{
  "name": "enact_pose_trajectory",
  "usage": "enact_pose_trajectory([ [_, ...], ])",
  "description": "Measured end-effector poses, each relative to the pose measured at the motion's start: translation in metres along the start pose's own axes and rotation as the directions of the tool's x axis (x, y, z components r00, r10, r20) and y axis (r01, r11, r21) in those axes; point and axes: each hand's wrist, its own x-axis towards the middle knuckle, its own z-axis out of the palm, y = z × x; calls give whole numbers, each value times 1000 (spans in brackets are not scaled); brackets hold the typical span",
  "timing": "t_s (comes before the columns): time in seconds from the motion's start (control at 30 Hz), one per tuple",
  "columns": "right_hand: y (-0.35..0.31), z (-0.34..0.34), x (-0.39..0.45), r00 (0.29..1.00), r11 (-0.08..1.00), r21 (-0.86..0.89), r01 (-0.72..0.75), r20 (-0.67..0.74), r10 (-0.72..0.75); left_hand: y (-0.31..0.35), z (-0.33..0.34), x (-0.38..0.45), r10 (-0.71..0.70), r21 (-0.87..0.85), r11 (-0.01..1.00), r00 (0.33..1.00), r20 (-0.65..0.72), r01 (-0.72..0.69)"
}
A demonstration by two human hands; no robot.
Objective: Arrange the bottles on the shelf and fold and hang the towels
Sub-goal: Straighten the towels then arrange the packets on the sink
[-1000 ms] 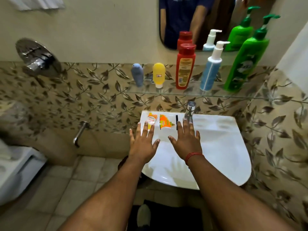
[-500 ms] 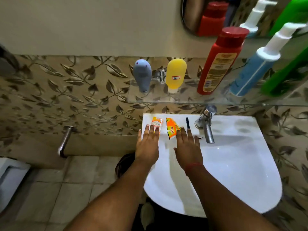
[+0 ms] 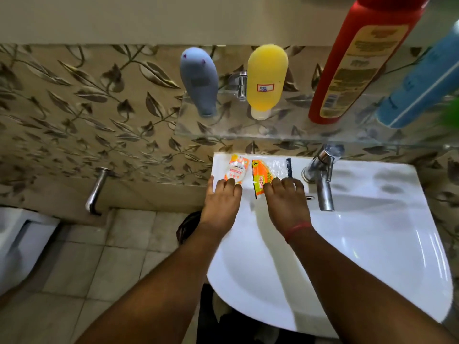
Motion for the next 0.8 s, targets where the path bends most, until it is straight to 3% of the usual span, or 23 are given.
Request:
enact_pose_trajectory([
  [0.2, 5, -2, -12, 978, 997, 25, 68, -199, -62, 3, -10, -2, 1, -12, 1000, 987, -159, -3],
  [0.3, 5, -12, -15, 964, 996, 60, 73, -258, -56, 2, -26, -1, -94, -101, 992, 970, -225, 73],
  [0.37, 3, -26, -18, 962, 995, 93, 41, -272, -14, -1, -39, -6, -236, -258, 951, 936, -261, 168],
  [0.43, -3, -43, -18, 963, 989, 145, -9, -265, 47, -8, -57, -20, -460, -554, 784, 861, -216, 280],
  [0.5, -16, -58, -17, 957, 968, 245, -60, -262, 126, -17, -73, -39, -664, -825, 470, 742, -96, 314],
  [0.6, -54, -78, -14, 947, 892, 450, -45, -263, 181, -40, -92, -76, -824, -965, 144, 567, 6, 220],
  [0.7, -109, -93, -14, 951, 798, 602, 20, -259, 172, -71, -95, -110, -904, -980, -9, 417, 93, 199],
  [0.8, -173, -98, -14, 958, 722, 689, 72, -248, 141, -113, -76, -138, -936, -962, -84, 312, 166, 260],
])
